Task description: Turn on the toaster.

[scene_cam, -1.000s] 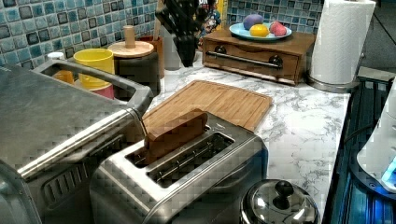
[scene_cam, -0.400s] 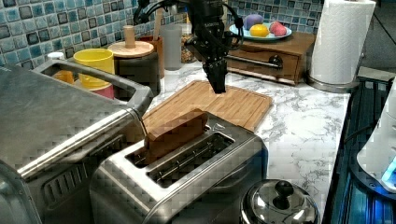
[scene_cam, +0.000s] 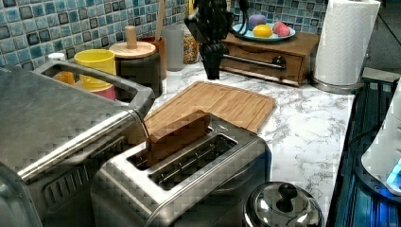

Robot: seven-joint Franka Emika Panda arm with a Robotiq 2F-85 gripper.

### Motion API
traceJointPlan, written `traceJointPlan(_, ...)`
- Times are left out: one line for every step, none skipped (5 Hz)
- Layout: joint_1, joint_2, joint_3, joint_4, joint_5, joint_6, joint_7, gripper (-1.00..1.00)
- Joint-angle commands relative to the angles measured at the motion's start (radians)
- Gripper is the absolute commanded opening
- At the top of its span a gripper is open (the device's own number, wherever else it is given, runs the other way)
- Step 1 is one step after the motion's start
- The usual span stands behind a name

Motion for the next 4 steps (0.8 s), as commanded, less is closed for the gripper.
traceJointPlan(0.074,0.007,0.066,-0.071,0.013,-0.031,0.005,-1.0)
traceJointPlan(0.087,-0.019,0.05,-0.096,0.007,-0.035,-0.018,-1.0)
traceJointPlan(0.091,-0.054,0.037,-0.104,0.008,-0.06,-0.072,-1.0)
traceJointPlan(0.115,-0.096,0.032,-0.119,0.033,-0.072,-0.085,-1.0)
